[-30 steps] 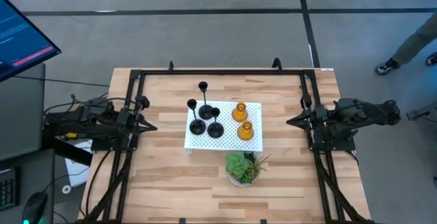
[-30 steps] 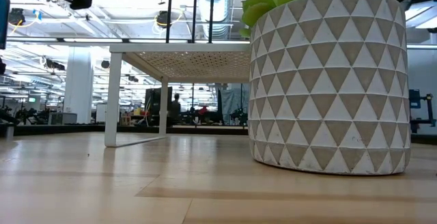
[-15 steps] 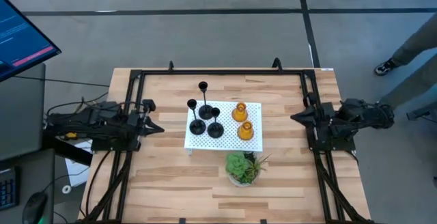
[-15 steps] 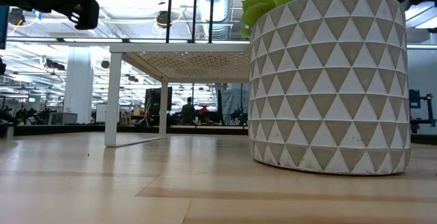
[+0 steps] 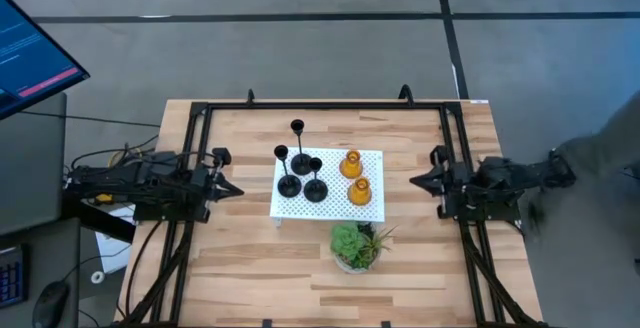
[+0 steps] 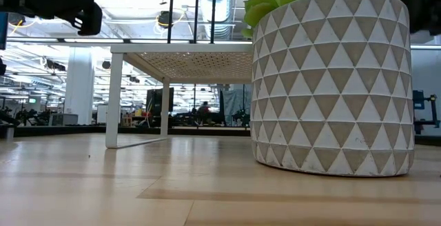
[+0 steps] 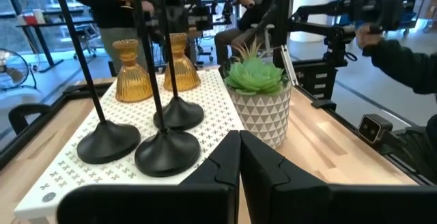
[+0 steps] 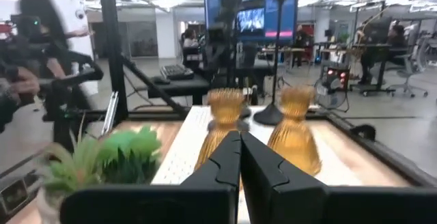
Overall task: Pick & Place candle stick holders
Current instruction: Return to Home Position
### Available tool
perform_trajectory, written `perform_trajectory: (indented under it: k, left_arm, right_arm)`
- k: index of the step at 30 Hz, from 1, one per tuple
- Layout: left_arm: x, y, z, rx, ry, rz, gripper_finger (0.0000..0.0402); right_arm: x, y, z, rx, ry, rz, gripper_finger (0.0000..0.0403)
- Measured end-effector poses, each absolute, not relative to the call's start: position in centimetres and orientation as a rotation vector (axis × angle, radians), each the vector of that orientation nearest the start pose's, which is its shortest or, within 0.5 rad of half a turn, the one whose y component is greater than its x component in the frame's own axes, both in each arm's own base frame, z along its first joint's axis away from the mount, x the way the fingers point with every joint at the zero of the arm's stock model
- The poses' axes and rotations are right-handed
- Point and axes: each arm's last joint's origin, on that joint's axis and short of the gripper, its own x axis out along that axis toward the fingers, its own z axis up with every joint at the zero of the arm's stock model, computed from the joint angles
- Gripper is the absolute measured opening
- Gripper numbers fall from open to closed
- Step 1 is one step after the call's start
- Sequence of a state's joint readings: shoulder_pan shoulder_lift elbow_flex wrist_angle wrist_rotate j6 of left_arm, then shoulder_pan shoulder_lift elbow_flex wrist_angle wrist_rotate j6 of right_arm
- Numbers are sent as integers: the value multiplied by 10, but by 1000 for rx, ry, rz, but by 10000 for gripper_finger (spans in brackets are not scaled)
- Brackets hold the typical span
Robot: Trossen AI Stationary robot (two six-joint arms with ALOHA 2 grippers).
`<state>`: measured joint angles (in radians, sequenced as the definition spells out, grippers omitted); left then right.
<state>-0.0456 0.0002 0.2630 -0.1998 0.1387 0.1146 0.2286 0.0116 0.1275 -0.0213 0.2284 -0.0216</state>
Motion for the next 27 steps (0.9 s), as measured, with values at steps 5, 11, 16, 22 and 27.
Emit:
perform_trajectory:
  k: [5, 11, 16, 22, 27]
  left_arm:
    - [74, -7, 229, 128, -80, -180, 8]
    - [78, -8, 222, 152, -81, -179, 8]
    - [78, -8, 223, 133, -85, -179, 8]
    - [83, -8, 214, 134, -114, -178, 8]
    - [91, -8, 194, 122, -120, -178, 8]
  right_arm:
    - [93, 17, 180, -1, -41, 54, 0]
    - [96, 20, 169, -7, -21, 143, 0]
    - [95, 21, 168, -32, -14, 182, 0]
    - [95, 21, 168, -33, -14, 181, 0]
    - [95, 21, 168, -58, -15, 180, 0]
